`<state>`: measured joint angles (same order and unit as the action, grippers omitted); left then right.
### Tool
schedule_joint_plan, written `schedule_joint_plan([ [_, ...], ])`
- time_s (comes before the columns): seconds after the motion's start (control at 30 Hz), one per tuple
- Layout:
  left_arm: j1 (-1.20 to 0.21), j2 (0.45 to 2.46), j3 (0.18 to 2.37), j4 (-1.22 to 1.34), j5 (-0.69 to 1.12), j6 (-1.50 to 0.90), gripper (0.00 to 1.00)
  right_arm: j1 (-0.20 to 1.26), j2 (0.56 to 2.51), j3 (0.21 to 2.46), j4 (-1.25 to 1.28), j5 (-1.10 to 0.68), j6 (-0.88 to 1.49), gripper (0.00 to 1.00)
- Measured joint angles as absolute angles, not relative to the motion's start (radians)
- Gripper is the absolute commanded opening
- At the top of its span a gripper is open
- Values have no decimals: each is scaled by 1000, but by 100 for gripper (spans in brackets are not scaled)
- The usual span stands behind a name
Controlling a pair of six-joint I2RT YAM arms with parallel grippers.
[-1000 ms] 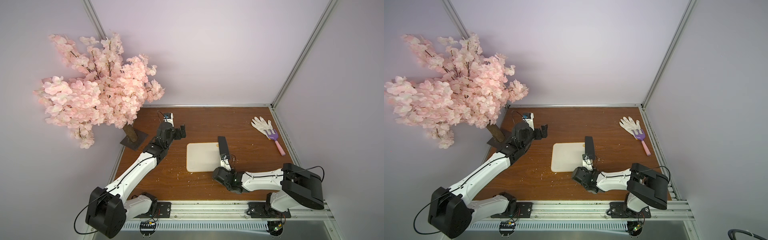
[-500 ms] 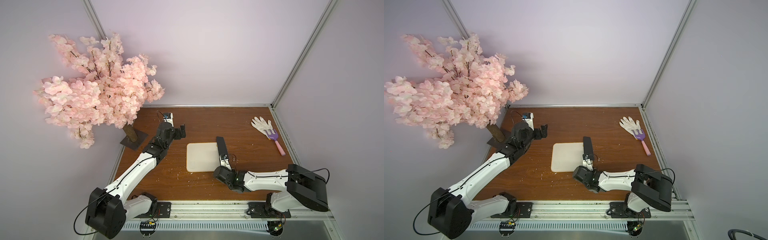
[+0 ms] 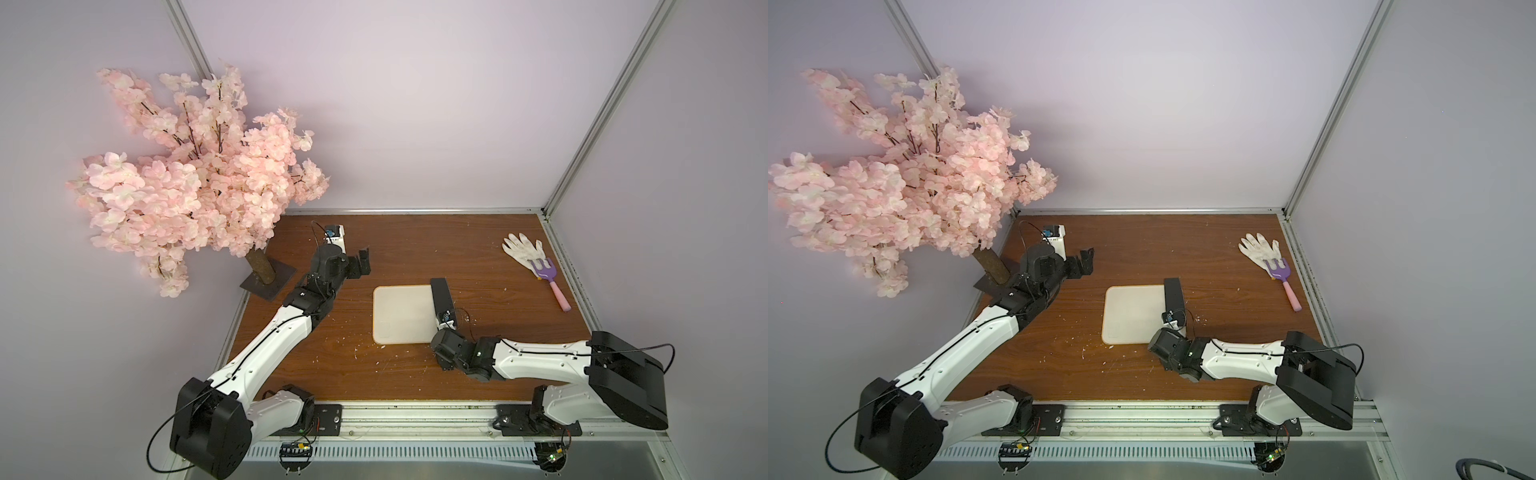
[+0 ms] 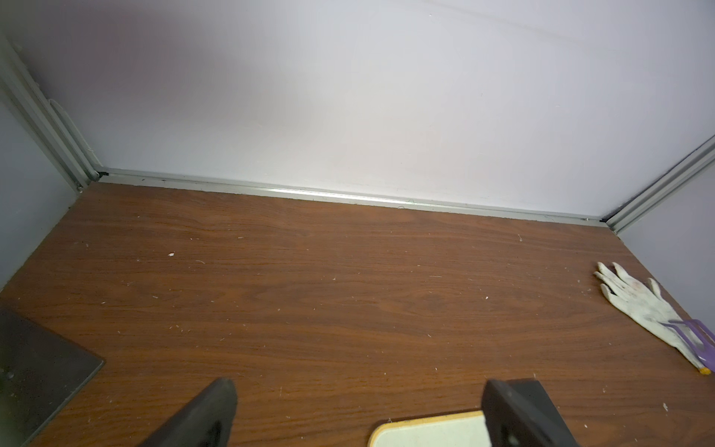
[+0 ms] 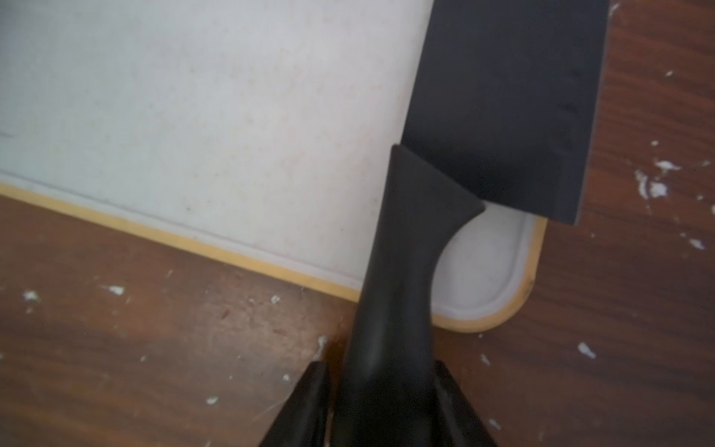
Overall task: Align the knife with the edge of the cutting board
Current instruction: Adjust the knife at the edge of the cutting board.
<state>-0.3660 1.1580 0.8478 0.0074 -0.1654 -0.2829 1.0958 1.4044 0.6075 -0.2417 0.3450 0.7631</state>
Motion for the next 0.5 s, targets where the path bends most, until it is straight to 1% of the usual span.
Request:
schedule_joint_plan([
  [0.13, -366, 1156, 848, 7, -165, -283, 100, 1089, 1398, 629, -290, 309, 749, 53],
  [0.23, -366, 1155, 848, 7, -165, -283, 100, 1078, 1390, 646, -335, 291, 747, 54],
  [0.5, -366, 1155, 848, 7, -164, -283, 100, 1039, 1399, 697, -408, 260, 747, 52],
])
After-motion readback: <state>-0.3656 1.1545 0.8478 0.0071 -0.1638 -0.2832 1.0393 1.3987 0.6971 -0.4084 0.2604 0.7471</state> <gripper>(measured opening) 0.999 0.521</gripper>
